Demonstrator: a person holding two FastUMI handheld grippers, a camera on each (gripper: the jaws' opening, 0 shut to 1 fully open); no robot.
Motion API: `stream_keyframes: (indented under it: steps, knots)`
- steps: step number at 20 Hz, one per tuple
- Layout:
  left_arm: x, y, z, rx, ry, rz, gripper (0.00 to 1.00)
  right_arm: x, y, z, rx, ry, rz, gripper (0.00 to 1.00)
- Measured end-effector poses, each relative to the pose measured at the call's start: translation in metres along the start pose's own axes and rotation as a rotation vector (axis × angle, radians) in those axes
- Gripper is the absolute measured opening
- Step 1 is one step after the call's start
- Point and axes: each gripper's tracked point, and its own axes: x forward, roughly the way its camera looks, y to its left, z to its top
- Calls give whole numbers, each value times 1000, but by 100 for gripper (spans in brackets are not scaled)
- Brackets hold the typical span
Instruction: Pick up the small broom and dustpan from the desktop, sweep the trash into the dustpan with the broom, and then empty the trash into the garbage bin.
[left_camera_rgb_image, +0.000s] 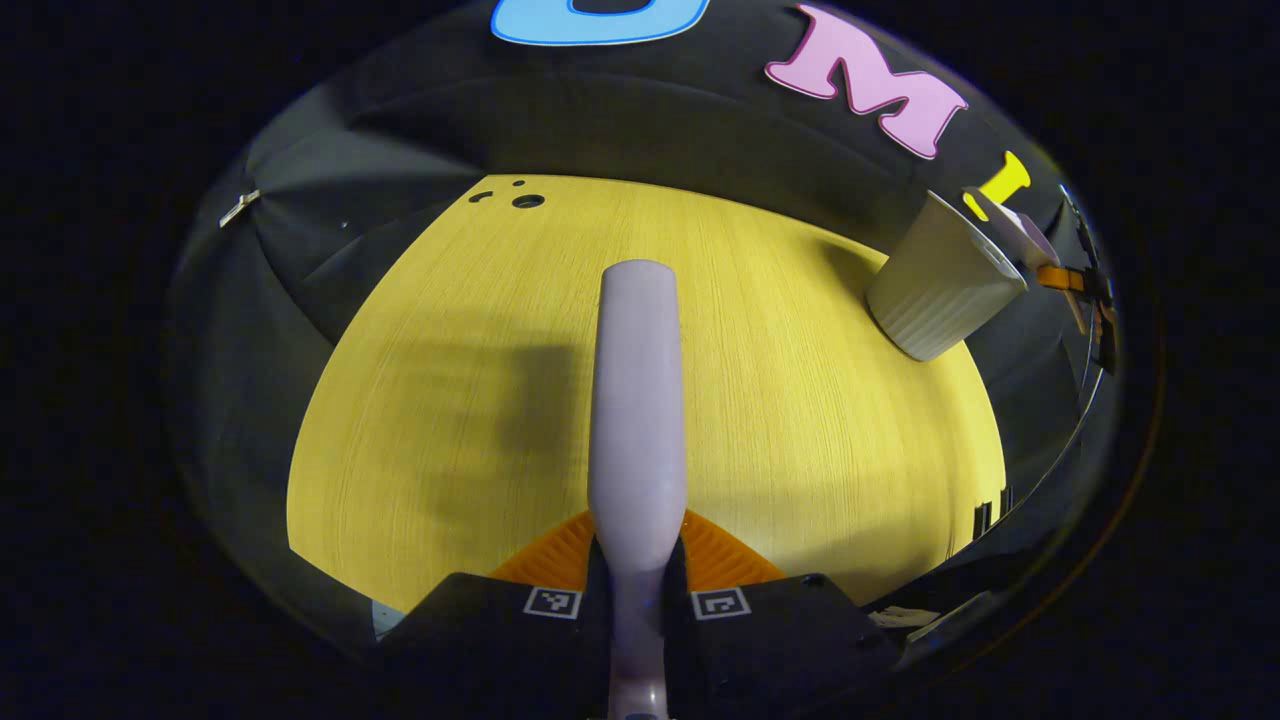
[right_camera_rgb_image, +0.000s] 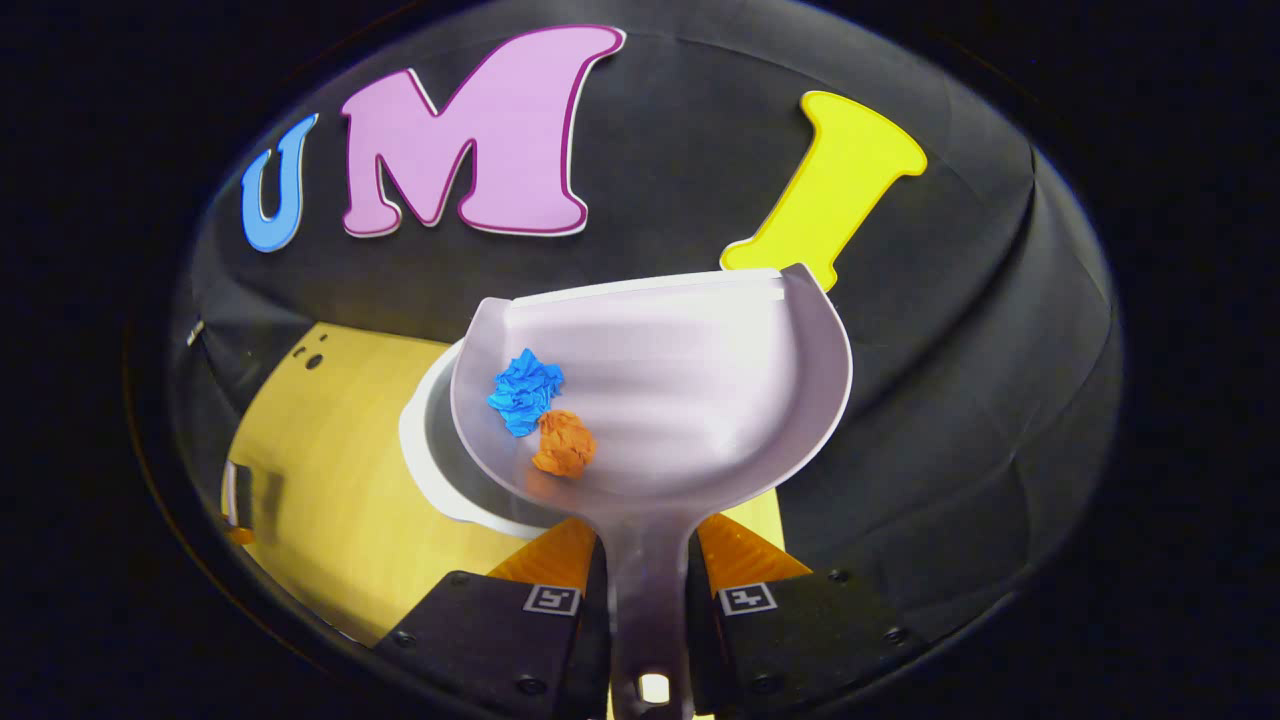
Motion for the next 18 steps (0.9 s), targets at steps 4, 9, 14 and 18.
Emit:
stream_keyframes:
  steps: [4,9,14,18]
  knots:
    - [0,-14,8,-102,-37,-26,26,8,-3,1,-184,-33,-96,36]
    - [5,-34,11,-69,-33,-71,26,12,-5,7,-394,-54,-177,36]
    - [6,-31,14,-53,-30,-95,26,9,-8,11,-499,-55,-233,35]
    - [2,-31,17,-75,-38,-123,26,4,-9,15,-575,-51,-286,35]
